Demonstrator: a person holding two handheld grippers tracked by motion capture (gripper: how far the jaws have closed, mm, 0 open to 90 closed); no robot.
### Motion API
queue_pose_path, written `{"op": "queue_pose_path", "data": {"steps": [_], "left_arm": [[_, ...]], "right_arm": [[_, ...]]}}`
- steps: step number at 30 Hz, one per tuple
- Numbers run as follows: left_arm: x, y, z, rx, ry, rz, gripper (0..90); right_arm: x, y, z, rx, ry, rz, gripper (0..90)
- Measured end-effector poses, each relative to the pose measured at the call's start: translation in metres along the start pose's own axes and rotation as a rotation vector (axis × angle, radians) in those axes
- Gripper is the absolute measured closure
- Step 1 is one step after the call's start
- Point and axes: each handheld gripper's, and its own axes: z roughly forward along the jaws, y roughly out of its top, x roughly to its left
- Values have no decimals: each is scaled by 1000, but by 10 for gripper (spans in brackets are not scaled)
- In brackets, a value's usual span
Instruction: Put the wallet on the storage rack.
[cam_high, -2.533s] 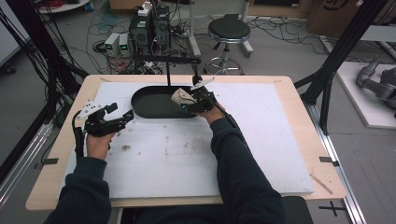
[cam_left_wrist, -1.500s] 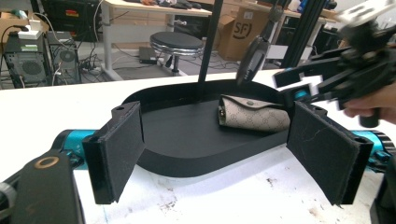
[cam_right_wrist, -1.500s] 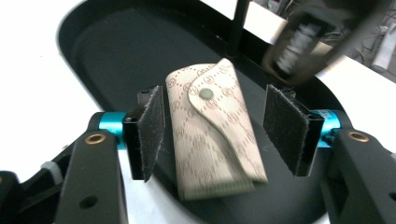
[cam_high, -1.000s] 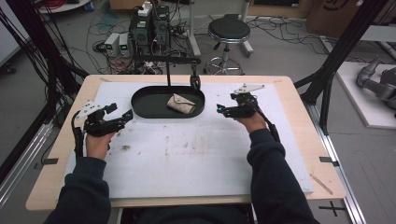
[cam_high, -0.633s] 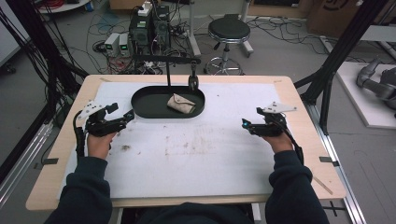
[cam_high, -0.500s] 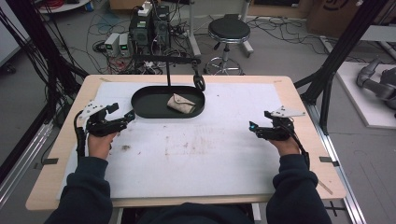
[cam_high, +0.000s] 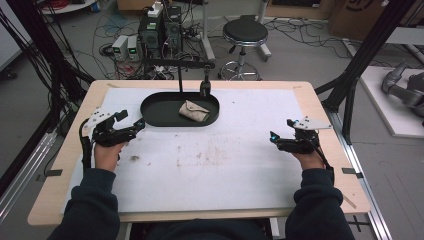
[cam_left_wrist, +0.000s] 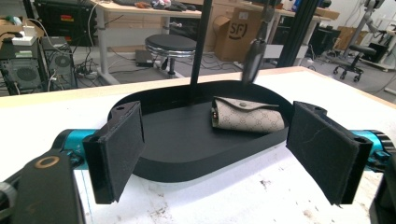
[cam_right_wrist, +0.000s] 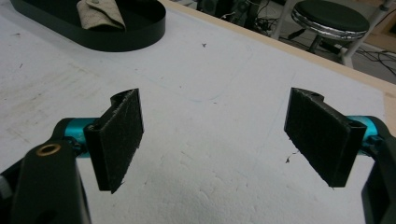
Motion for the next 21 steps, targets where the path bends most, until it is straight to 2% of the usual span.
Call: {"op": "queue_pose_path", "data": {"steps": [8, 21], "left_arm": [[-1, 0, 0, 0, -3, 5, 189], [0, 0, 0, -5, -2, 4, 189]], "right_arm": [[-3, -2, -2, -2, -16, 19, 202], [-5, -1, -4, -3, -37, 11, 202]]}}
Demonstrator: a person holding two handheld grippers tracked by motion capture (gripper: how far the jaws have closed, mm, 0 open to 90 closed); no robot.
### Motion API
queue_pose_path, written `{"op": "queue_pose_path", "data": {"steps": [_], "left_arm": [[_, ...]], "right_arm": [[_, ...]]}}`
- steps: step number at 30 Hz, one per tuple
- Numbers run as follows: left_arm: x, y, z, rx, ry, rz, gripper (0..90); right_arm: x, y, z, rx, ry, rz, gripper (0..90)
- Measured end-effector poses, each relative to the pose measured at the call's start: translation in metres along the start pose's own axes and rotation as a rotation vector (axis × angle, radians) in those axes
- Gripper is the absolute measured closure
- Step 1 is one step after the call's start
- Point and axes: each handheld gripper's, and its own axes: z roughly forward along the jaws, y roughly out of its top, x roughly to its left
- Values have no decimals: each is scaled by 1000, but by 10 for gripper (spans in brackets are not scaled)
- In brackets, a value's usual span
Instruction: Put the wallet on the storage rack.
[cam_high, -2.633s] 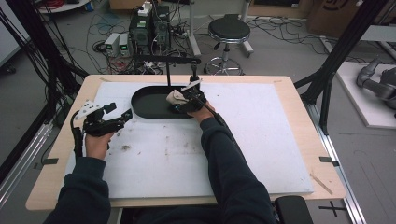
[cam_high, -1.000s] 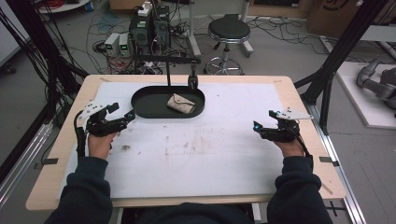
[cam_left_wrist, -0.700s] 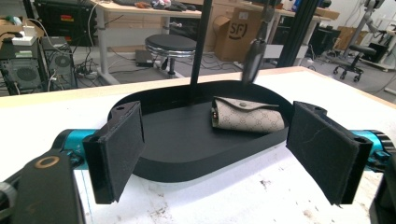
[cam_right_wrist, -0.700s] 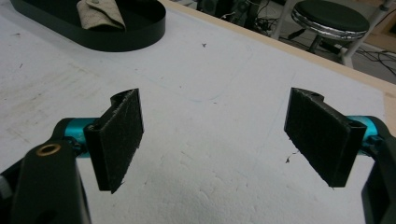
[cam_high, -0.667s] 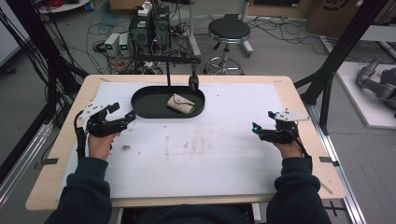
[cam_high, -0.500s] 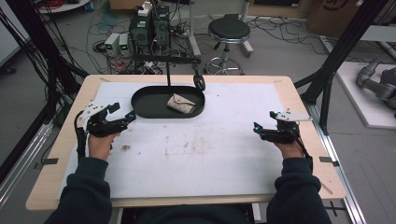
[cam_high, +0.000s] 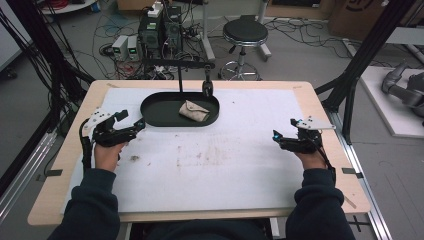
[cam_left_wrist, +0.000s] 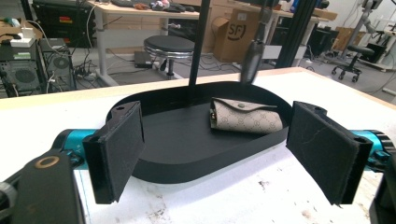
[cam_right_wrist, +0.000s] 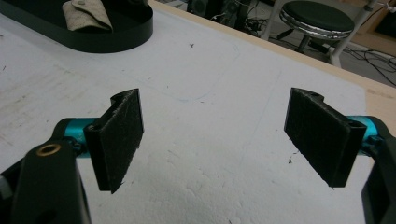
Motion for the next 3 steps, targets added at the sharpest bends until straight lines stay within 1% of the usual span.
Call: {"op": "queue_pose_path", "data": {"steps": [3], "left_arm": [[0, 0, 0, 3, 0, 1, 189]], "right_arm": [[-1, 0, -1, -3, -2, 3, 202]]}}
